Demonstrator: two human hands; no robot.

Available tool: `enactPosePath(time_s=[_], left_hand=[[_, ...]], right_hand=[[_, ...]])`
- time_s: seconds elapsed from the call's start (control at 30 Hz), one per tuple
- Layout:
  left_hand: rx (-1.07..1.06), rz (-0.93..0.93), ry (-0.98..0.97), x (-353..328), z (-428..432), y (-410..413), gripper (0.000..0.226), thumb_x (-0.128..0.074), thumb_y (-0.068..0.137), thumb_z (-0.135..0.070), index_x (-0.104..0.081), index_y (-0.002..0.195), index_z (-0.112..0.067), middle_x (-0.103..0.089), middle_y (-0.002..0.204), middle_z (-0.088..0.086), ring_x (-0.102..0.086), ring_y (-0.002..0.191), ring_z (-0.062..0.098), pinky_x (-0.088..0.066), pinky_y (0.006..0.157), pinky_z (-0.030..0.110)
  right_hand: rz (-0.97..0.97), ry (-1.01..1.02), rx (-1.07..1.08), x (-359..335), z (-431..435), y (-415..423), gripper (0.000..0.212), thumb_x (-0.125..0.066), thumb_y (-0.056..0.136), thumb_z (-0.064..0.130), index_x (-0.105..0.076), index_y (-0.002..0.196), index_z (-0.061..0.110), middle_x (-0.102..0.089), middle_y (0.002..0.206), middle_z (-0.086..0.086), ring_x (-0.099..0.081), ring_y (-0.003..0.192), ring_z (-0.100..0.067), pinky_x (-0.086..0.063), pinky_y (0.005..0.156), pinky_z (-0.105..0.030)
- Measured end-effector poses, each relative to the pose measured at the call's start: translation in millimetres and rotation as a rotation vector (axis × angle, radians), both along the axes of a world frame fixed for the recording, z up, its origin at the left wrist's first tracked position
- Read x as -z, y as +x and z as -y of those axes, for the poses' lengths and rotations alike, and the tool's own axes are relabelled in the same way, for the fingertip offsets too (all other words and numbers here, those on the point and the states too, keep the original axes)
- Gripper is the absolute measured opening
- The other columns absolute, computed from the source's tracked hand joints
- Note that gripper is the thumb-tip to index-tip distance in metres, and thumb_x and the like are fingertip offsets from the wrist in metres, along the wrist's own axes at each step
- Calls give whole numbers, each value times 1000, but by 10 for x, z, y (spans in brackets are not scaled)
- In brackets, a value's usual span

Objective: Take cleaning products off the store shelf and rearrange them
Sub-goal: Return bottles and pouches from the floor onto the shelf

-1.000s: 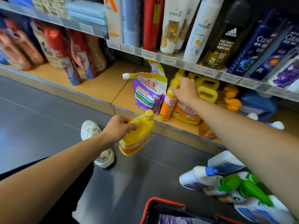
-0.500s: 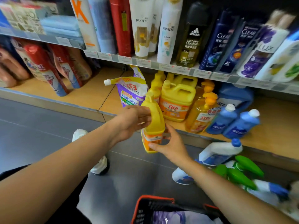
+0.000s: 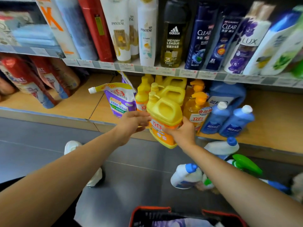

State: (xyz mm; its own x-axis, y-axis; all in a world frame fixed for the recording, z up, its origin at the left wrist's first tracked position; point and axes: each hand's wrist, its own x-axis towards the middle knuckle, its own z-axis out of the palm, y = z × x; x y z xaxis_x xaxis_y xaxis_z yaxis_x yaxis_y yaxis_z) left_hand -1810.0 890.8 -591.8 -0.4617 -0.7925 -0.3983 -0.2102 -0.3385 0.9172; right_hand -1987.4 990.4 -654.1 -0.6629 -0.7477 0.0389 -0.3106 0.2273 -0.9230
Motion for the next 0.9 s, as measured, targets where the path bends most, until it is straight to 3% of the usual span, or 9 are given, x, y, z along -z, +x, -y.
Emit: enactPosePath(time_s=[0.1,0.2,0.27,0.33,0.47,0.57,0.67,0.8,0.9], left_hand=[[-28,217,-115,296,46,43,8,-72,91,-13,-66,96,-13,-67,99,9,-63,94,25,-57,85,39],[45,247,-8,509,-1,-142,20,-74,91,-25,-66,102,-10,-64,102,11,-62,96,27,-56,90,42],[-12,144,142,636,-48,-346,34,-72,94,-29,-64,118,-7,-65,110,14,-64,101,29,-58,88,41],[-98,-22,250,753,-71,-508,36,-69,96,-23,-60,126,-4,-68,114,17,-68,97,29,-60,85,38],[-256,-240,322,886,20,-612,27,-70,94,-13,-62,117,-1,-71,110,19,-71,89,26,-61,84,33],[-335,-314,362,931,34,-727,33,-70,94,-12,-60,122,1,-69,115,20,-71,90,27,-63,77,29],[-364,-317,348,986,8,-852,35,-74,92,-15,-62,122,-2,-70,114,18,-69,92,25,-62,78,28],[-395,-311,310,1025,62,-918,33,-77,89,-16,-62,117,-6,-70,114,16,-69,90,23,-60,83,31],[-402,-288,312,1023,95,-913,39,-76,90,-20,-59,122,-7,-70,116,15,-71,91,23,-61,84,32]], right_hand=[[-17,-3,-40,62,58,-130,67,-98,58,29,-66,117,17,-72,117,-5,-66,105,-22,-54,88,-36],[-28,-5,-100,68,118,-212,75,-97,61,28,-62,126,15,-69,123,-4,-63,112,-19,-52,91,-30],[-61,26,-153,55,145,-269,79,-96,63,30,-57,131,14,-66,126,-4,-61,116,-17,-47,90,-22],[-138,115,-187,31,174,-334,80,-93,66,37,-55,132,12,-66,128,-7,-61,119,-23,-45,88,-24],[-398,342,-146,-69,283,-399,74,-86,65,58,-67,119,12,-72,118,-12,-66,109,-32,-52,81,-36],[-457,364,-81,-105,388,-355,64,-86,69,55,-71,111,9,-72,113,-13,-65,106,-31,-48,76,-34],[-423,347,-37,-64,469,-341,52,-84,77,46,-69,112,11,-71,113,-11,-63,108,-31,-46,78,-34],[-335,349,-62,39,512,-376,41,-79,85,30,-65,118,9,-70,118,-12,-64,112,-32,-52,95,-45],[-43,308,-255,66,426,-444,53,-72,90,8,-50,138,10,-61,136,-12,-57,126,-31,-46,107,-50]])
